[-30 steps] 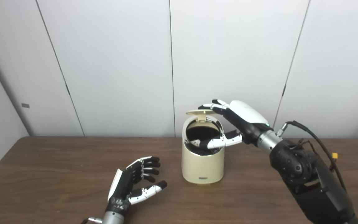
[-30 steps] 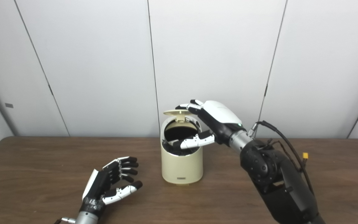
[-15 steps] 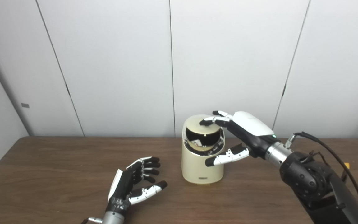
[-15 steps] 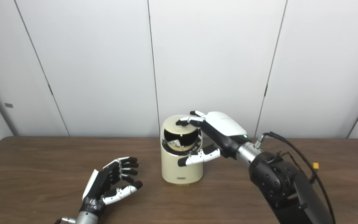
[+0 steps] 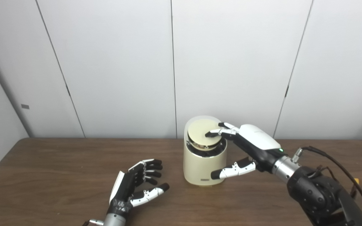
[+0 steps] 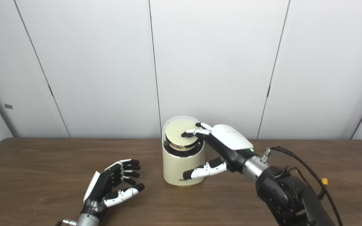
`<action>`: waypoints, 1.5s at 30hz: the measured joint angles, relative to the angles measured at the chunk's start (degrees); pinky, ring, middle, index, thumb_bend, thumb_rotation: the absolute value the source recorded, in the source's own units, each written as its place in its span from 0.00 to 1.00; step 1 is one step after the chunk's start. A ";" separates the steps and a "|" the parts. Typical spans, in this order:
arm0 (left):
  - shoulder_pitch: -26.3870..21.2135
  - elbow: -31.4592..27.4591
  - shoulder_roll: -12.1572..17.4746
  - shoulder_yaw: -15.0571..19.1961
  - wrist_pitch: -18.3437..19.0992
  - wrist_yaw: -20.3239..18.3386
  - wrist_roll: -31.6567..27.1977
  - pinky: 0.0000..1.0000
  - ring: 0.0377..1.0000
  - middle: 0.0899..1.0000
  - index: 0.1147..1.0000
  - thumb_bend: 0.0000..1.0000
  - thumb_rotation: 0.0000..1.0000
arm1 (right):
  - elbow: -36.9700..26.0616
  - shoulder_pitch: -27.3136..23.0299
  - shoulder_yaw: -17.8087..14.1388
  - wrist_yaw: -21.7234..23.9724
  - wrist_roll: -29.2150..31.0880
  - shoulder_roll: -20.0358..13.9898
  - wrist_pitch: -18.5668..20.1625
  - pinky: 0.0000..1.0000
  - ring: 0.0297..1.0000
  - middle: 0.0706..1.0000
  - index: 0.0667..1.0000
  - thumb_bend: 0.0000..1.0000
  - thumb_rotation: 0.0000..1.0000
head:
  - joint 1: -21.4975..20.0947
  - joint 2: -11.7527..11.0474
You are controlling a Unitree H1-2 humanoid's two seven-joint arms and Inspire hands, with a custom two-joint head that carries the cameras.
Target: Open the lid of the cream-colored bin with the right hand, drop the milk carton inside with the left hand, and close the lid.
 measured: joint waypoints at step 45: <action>1.06 -1.01 0.02 -0.03 0.51 -0.04 0.00 0.55 0.63 0.67 0.70 0.73 0.17 | -0.09 -2.17 10.61 -4.19 -35.81 -3.35 -10.38 0.99 0.99 0.82 0.85 0.79 0.76 | 0.79 2.11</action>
